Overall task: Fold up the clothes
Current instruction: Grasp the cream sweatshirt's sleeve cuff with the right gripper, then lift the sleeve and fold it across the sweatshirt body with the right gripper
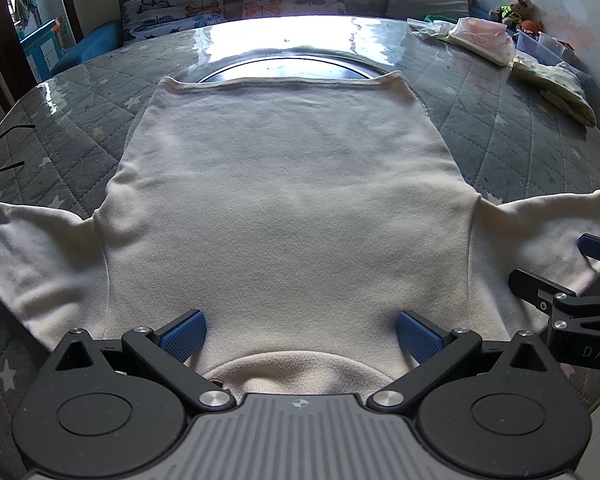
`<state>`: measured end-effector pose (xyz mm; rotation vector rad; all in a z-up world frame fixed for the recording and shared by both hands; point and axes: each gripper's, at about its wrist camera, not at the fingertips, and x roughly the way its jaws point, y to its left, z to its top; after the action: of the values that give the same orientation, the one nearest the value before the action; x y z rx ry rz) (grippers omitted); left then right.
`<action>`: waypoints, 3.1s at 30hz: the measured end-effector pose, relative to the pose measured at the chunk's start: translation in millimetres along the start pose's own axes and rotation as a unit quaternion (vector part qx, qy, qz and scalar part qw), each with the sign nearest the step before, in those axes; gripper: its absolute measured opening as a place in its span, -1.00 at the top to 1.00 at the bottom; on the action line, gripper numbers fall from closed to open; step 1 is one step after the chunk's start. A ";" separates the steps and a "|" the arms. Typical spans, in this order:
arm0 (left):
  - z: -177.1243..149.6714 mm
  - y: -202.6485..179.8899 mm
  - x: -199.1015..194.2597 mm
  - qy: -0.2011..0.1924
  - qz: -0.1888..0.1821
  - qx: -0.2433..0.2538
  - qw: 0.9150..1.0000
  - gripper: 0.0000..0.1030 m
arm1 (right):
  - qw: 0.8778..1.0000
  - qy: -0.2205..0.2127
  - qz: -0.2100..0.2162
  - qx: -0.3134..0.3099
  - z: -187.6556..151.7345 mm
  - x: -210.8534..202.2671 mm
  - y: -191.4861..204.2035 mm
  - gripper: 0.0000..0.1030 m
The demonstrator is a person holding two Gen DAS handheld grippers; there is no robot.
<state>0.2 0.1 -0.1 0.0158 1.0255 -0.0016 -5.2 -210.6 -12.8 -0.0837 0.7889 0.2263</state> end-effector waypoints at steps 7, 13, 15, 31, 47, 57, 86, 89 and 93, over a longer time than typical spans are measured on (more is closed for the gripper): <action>1.9 0.5 1.8 0.002 -0.001 0.001 1.000 -1.00 | 1.000 -0.001 0.010 0.010 -0.8 -3.8 -10.1 -1.00; -1.1 -0.3 -1.0 -0.002 -0.004 0.006 1.000 -1.00 | 0.999 -0.014 -0.013 0.034 -0.1 -19.1 -27.9 -0.99; -1.1 -0.4 -1.3 -0.002 -0.005 0.008 1.000 -1.00 | 0.998 -0.014 -0.029 0.046 -0.3 -24.6 -40.6 -0.92; 1.1 -7.4 -7.9 -0.019 -0.010 0.031 0.999 -1.00 | 0.977 -0.016 -0.095 0.189 -15.1 -30.9 -122.6 -0.43; 2.8 -8.7 -11.8 -0.029 -0.010 0.038 0.999 -1.00 | 0.974 -0.032 -0.107 0.199 -13.5 -28.9 -127.8 0.30; 3.3 -14.6 -13.4 -0.031 -0.010 0.046 0.998 -1.00 | 0.976 -0.035 -0.083 0.197 -15.9 -32.9 -131.7 0.79; -2.9 -57.0 -3.3 -0.040 -0.045 0.120 0.991 -1.00 | 0.978 -0.134 -0.005 0.157 38.3 -99.4 -120.2 0.88; 1.3 -44.5 -13.5 -0.055 -0.050 0.107 0.991 -1.00 | 0.980 -0.139 0.002 0.143 48.4 -104.2 -112.2 0.88; 7.8 -16.3 -27.0 -0.077 -0.039 0.081 0.993 -1.00 | 0.981 -0.146 0.028 0.126 64.4 -112.3 -96.4 0.88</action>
<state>-7.3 -16.4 26.8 0.1221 0.8682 -0.1547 -14.7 -313.2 111.5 0.2087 0.5217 0.1852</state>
